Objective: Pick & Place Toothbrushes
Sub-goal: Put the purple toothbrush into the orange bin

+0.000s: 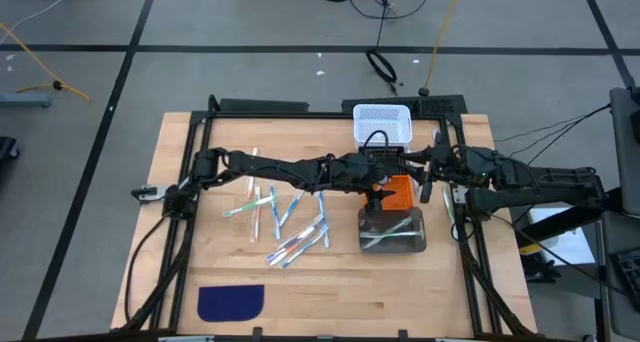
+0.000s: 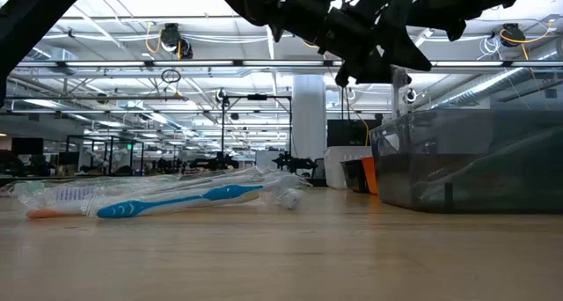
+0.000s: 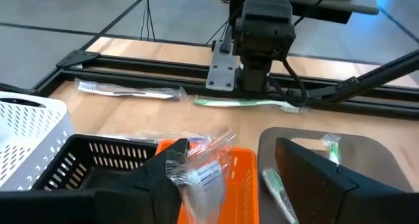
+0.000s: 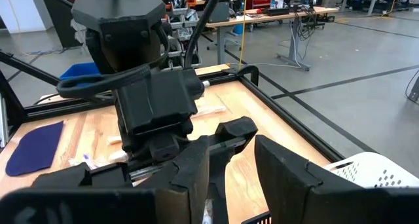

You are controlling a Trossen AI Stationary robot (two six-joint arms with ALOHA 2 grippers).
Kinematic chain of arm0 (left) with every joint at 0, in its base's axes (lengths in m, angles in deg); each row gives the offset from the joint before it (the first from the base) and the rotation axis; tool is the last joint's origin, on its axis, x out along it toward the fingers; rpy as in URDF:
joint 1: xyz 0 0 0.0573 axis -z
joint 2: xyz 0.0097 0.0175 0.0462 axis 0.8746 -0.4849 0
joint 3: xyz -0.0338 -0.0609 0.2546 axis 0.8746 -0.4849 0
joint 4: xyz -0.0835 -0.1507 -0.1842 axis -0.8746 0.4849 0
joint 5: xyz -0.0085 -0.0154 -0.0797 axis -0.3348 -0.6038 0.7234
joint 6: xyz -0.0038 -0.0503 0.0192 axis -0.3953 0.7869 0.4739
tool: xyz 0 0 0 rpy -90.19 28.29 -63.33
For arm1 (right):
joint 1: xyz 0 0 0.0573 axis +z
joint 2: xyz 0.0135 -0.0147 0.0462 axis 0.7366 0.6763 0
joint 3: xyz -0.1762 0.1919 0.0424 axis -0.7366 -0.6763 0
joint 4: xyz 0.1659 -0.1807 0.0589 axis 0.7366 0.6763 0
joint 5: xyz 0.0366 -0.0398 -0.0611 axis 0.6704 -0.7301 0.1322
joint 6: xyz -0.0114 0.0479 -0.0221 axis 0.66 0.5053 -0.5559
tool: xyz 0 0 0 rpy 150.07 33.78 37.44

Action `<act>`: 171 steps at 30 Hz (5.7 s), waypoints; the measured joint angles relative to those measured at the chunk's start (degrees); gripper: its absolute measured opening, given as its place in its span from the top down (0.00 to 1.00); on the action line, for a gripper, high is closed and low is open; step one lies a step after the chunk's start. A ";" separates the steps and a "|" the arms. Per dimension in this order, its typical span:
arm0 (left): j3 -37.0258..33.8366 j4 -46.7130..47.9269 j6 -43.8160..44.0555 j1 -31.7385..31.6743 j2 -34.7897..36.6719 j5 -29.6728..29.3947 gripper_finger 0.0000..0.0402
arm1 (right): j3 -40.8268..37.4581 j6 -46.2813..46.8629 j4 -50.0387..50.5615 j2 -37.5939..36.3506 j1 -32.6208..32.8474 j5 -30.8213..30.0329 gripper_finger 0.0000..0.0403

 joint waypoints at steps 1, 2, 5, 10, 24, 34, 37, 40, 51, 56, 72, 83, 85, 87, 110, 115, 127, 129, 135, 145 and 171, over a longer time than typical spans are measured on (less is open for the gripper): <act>0.00 -0.54 0.26 0.00 0.00 0.00 0.42 | 0.00 0.00 0.00 0.00 0.00 0.00 0.72; 0.00 -1.50 0.42 0.06 0.00 0.01 0.42 | 0.00 0.00 0.00 0.00 0.00 0.01 0.72; 0.02 -6.82 1.41 0.36 -0.64 0.41 0.42 | 0.00 -0.01 0.00 0.02 0.00 -0.59 0.72; 0.09 -8.60 0.95 0.78 -1.27 1.55 0.42 | 0.00 -0.02 0.38 0.02 0.02 -1.32 0.72; 0.04 -8.48 0.83 0.33 -1.40 1.74 0.42 | 0.00 0.39 1.35 0.02 0.02 -1.30 0.72; 0.04 -6.37 -0.61 0.42 -1.40 2.49 0.42 | 0.00 1.46 1.70 0.00 0.02 -1.30 0.72; 0.04 -4.38 -1.79 0.37 -1.40 2.48 0.42 | 0.00 2.64 3.11 0.02 0.02 -1.54 0.72; 0.04 -2.53 -3.37 0.37 -1.40 1.16 0.42 | 0.00 6.71 7.32 0.00 0.02 -4.97 0.72; 0.11 7.65 -2.78 -1.25 0.13 -1.14 0.42 | -0.02 23.93 25.13 3.47 -9.53 -11.76 0.72; 0.04 9.39 -2.77 -1.22 0.13 -1.07 0.42 | -0.02 24.11 28.41 9.66 -19.93 -6.78 0.72; 0.04 11.38 -3.00 -0.92 0.26 -1.01 0.42 | -0.02 17.40 31.03 28.64 -45.05 1.80 0.72; 0.04 10.93 -3.03 -0.92 0.26 -1.01 0.42 | -0.02 13.25 31.04 35.08 -52.74 1.60 0.72; 0.04 10.91 -3.02 -0.92 0.26 -1.01 0.42 | -0.02 13.25 31.06 35.26 -52.74 1.22 0.72; 0.04 10.90 -3.04 -0.92 0.26 -1.01 0.42 | -0.02 13.29 31.01 35.26 -52.73 0.96 0.72; 0.04 10.88 -3.04 -0.92 0.26 -1.00 0.42 | -1.43 15.18 28.84 47.07 -52.80 -2.07 0.72; 0.04 10.90 -3.04 -0.92 0.26 -1.01 0.42 | -1.46 15.02 28.87 48.15 -52.81 -1.45 0.79; 0.04 10.90 -3.02 -0.92 0.26 -1.01 0.42 | -1.76 13.42 29.79 44.80 -52.84 -0.03 0.96; 0.04 10.90 -2.95 -0.92 0.26 -1.01 0.42 | -1.92 13.16 30.50 42.49 -52.88 0.86 0.96; 0.04 10.64 -2.70 -0.92 0.26 -1.01 0.42 | 0.53 13.30 33.64 33.55 -52.31 1.07 0.96; 0.04 9.85 -0.50 -1.19 0.26 -1.40 0.42 | 2.62 14.92 33.60 18.45 -45.37 6.63 0.96; 0.04 -4.52 9.90 -7.73 0.26 6.75 0.42 | 2.75 13.05 19.28 3.61 -20.33 16.69 0.96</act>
